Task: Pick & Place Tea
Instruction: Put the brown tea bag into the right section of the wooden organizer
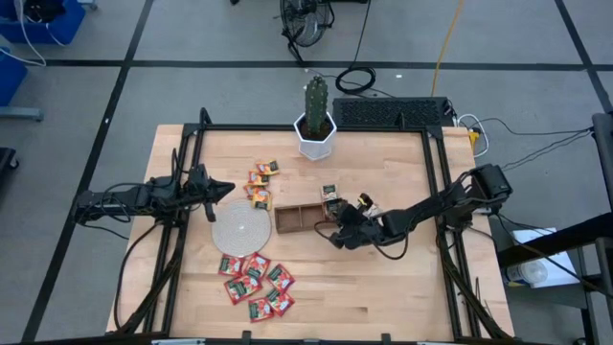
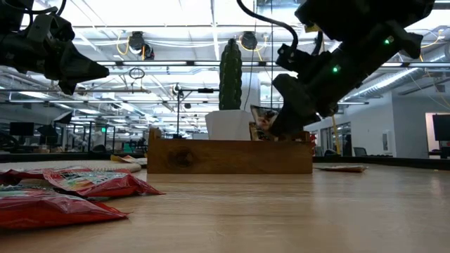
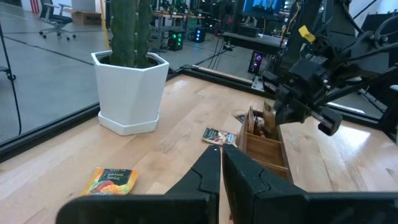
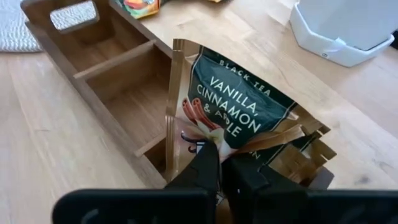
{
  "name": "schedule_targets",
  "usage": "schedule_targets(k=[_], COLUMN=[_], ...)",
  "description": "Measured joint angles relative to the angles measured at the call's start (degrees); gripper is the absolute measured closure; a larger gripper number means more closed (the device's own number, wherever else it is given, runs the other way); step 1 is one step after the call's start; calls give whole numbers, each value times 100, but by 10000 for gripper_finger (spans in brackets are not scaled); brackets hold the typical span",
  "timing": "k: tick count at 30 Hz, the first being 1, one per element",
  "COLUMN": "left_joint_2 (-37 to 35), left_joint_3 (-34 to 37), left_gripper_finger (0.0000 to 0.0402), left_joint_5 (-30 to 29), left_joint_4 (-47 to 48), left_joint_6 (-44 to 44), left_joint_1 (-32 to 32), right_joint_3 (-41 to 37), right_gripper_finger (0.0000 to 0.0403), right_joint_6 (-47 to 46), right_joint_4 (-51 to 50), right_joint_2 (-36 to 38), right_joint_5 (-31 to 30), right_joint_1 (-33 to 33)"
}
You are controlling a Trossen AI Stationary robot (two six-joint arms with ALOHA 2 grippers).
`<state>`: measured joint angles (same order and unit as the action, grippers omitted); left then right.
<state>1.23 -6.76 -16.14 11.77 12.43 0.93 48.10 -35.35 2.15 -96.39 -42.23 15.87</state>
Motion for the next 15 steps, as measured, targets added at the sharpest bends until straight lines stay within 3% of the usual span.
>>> schedule_targets(k=[5,15], left_joint_2=[0,0], left_joint_3=[0,-1], left_gripper_finger=[380,380], left_joint_5=[0,0], left_joint_4=[0,0], left_joint_6=[0,0], left_joint_1=[0,0], right_joint_3=[0,0], right_gripper_finger=[366,277], right_joint_6=[49,79], right_joint_4=[22,21], right_joint_2=[1,3], right_joint_5=[-272,-286], right_joint_1=[-1,-1])
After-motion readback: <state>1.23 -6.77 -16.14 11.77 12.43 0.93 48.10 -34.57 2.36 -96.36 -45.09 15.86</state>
